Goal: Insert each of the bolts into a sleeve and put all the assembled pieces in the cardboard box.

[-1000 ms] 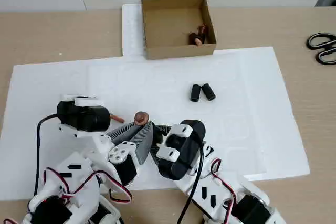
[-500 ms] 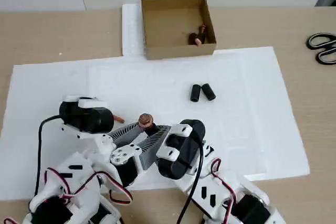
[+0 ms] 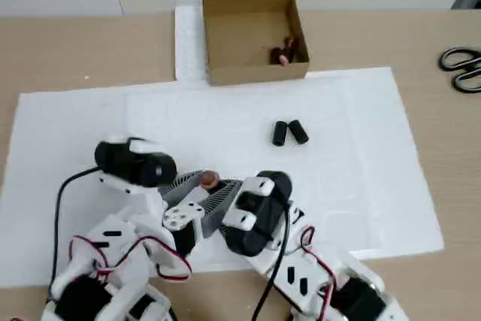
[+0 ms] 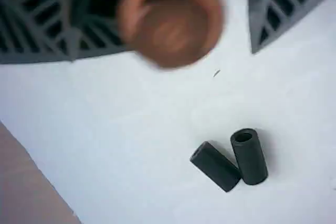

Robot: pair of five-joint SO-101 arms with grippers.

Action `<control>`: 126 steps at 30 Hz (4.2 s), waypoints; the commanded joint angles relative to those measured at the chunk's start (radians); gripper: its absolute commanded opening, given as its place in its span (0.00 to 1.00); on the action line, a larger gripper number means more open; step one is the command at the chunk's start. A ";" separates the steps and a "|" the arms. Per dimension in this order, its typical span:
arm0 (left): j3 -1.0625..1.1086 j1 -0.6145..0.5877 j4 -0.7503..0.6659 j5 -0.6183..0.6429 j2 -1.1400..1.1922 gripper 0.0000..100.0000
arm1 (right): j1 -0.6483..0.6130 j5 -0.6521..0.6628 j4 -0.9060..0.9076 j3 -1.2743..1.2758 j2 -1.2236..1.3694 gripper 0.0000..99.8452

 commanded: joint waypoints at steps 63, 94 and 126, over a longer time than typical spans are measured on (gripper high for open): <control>-0.628 -0.365 -0.299 0.091 1.062 0.20 | 0.550 -0.210 -0.045 -0.922 1.454 0.00; -0.526 -0.365 -0.428 0.086 1.114 0.01 | 0.648 -0.069 0.260 -2.440 2.551 0.00; -0.527 -0.367 -0.440 0.087 1.169 0.01 | 0.630 -0.038 -0.091 -2.452 2.847 0.00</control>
